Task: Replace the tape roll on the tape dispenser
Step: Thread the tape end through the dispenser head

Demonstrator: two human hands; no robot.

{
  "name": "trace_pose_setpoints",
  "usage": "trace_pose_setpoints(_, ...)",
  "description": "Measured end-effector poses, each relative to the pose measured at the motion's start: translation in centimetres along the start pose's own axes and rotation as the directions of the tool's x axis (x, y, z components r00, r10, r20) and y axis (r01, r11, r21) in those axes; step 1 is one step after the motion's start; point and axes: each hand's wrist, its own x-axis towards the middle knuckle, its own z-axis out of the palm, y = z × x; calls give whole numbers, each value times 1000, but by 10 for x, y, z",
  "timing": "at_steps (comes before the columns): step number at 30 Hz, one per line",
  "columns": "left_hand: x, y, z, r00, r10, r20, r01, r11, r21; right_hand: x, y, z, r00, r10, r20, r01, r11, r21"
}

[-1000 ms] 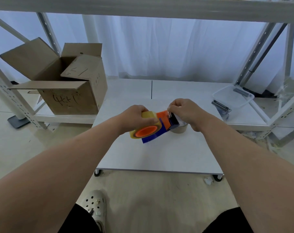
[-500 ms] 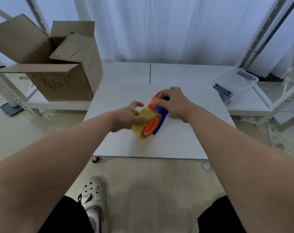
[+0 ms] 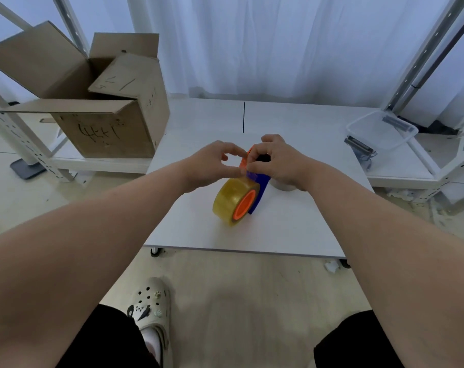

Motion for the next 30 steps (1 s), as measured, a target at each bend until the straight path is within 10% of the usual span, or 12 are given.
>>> trace_pose_setpoints(17, 0, 12, -9, 989, -67, 133, 51, 992, 116, -6, 2, -8, 990, 114, 78, -132, 951, 281)
trace_pose_setpoints(30, -2, 14, -16, 979, 81, 188, -159, 880, 448, -11, 24, 1, 983, 99, 152, -117, 986, 116)
